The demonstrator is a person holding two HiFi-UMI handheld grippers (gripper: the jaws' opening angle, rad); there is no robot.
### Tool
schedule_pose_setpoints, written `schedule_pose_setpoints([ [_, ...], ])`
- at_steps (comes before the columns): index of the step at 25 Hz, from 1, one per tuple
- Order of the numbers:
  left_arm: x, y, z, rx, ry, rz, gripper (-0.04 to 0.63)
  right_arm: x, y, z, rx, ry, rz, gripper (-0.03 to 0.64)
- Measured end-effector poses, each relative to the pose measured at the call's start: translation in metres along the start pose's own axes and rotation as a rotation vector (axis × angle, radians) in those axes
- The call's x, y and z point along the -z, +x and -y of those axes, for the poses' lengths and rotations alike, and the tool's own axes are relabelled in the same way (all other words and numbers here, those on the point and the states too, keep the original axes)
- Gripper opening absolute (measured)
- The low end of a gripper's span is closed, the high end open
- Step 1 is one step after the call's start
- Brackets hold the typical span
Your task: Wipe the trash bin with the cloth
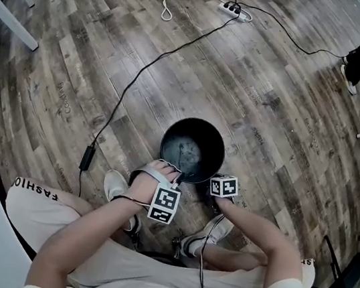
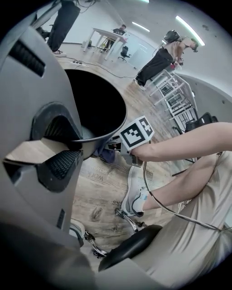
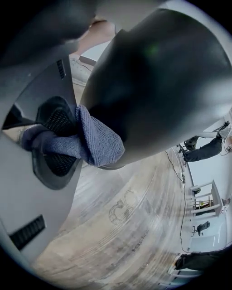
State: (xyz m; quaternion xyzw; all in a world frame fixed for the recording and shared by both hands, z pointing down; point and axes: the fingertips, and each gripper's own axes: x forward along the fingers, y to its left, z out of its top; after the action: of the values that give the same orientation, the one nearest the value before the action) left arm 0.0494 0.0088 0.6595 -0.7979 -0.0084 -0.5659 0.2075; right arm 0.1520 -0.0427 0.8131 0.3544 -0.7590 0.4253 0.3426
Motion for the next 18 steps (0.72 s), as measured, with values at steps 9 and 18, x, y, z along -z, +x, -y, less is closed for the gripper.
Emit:
schedule_pose_setpoints([
  [9,0.000,0.000,-0.001,-0.014,-0.031,-0.001,0.071,0.014,0.029,0.025,0.027,0.076,0.033,0.081],
  [18,-0.012,0.002,-0.003,-0.049,-0.135,0.015,0.071,-0.009,-0.099,-0.052,-0.056,0.028,-0.016,0.081],
])
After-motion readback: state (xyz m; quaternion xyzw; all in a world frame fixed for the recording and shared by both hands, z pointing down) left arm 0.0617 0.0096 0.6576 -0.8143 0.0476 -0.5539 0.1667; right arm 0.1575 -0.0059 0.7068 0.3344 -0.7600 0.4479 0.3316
